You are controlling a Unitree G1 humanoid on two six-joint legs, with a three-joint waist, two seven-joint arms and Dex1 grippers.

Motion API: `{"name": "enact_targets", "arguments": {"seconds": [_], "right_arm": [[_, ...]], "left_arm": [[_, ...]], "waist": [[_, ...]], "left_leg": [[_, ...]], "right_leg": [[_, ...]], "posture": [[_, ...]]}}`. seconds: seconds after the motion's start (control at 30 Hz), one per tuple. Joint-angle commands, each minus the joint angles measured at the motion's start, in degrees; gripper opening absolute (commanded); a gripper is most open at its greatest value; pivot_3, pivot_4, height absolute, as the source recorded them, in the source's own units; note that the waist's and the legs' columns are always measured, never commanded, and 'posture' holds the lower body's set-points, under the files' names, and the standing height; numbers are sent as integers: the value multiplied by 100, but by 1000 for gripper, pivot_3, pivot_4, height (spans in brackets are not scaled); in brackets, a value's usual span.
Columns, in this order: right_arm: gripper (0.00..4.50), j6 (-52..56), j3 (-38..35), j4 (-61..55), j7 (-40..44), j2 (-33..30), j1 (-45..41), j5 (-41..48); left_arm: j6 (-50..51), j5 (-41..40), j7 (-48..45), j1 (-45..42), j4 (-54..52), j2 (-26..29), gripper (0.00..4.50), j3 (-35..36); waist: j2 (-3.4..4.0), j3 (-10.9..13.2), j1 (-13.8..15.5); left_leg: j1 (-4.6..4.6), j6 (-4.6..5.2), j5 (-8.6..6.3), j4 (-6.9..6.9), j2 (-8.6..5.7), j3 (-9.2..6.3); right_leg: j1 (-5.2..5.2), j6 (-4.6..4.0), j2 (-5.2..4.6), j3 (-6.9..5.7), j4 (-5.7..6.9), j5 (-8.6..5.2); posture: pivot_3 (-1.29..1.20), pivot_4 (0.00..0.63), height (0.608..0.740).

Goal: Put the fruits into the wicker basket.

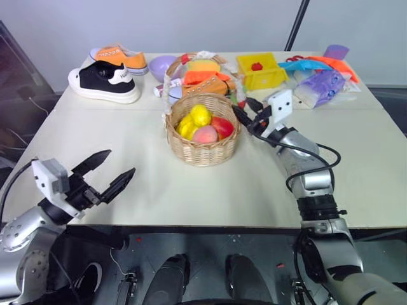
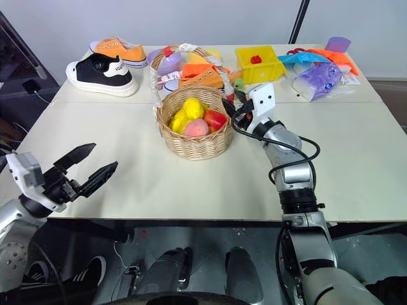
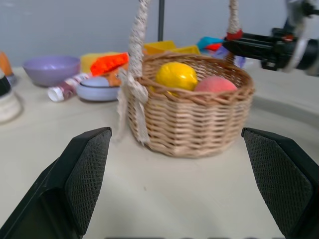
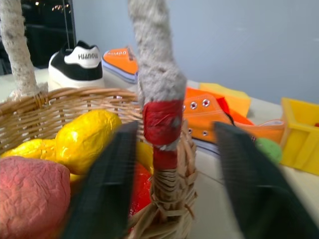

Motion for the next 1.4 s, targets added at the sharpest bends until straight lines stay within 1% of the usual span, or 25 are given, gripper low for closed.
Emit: {"name": "enact_targets", "arguments": {"seconds": [0.03,0.2,0.3,0.4,0.5,0.53,0.67,0.8,0.93,1.07,1.27,1.4], "right_arm": [[45,-121,-97,-191,58,49,-168,107],[45,-122,-179,-251,110,-4,-151,159],[45,-65,-479,-525,246,-326,-24,330],[45,115,-982,-918,382,-807,209,662],[45,226,-1691,-1053,299,-1365,455,902],[45,247,-1826,-1069,280,-1458,509,976],[45,118,-2584,-823,239,-1989,1021,997],[45,-407,-3201,-458,-114,-2338,1726,567],[45,-654,-3514,-409,-486,-2347,2171,449],[45,-685,-3754,-469,-955,-2161,2336,538],[45,-592,-3769,-525,-1362,-1873,2419,642],[45,-543,-3653,-606,-1352,-1726,2607,717]], "left_arm": [[-41,-135,-164,28,-70,161,4500,167],[-134,-55,-227,-11,15,191,4500,97],[-147,5,-266,-75,108,221,4500,52],[-189,130,-318,-290,257,256,4500,-122],[-212,235,-363,-697,458,228,4500,-417],[-219,254,-387,-787,519,223,4500,-469],[-249,374,-559,-1365,926,182,4500,-857],[-338,558,-933,-1959,1495,234,4500,-1229],[-340,654,-1301,-2380,1890,244,4500,-1503],[-387,733,-1596,-2621,2109,262,4500,-1675],[-489,841,-1691,-2761,2302,160,4500,-1748],[-554,900,-1693,-2712,2301,113,4500,-1769]], "waist": [[0,0,2],[2,1,-10],[3,2,1],[10,7,74],[11,9,129],[11,9,128],[12,8,124],[13,8,115],[27,10,57],[28,10,-16],[28,10,-15],[28,10,1]], "left_leg": [[0,0,0,1,0,0],[0,0,0,-1,0,0],[-1,0,0,-2,0,0],[-11,0,0,2,-4,-6],[-14,0,0,3,-6,-4],[-14,0,0,3,-6,-3],[-13,1,-1,-1,-2,0],[-13,2,0,0,-3,6],[-11,3,0,1,-3,15],[-4,3,0,1,-1,20],[-2,3,0,1,0,20],[-2,3,0,2,-1,19]], "right_leg": [[1,0,0,0,0,0],[-2,0,0,1,0,0],[-3,0,0,1,0,0],[-2,0,-4,-5,-7,0],[-1,-1,-5,-5,-16,0],[1,-2,-6,-5,-17,-1],[0,-1,-4,-5,-19,-1],[1,1,-4,-4,-19,0],[-1,2,-4,4,-15,1],[1,3,-3,10,-8,1],[1,12,-2,12,-5,5],[1,19,-2,12,-5,9]], "posture": [[0,150,740],[0,150,740],[0,150,740],[0,150,740],[0,150,740],[0,150,740],[0,150,740],[0,150,740],[0,150,740],[0,150,740],[0,150,740],[0,150,740]]}}
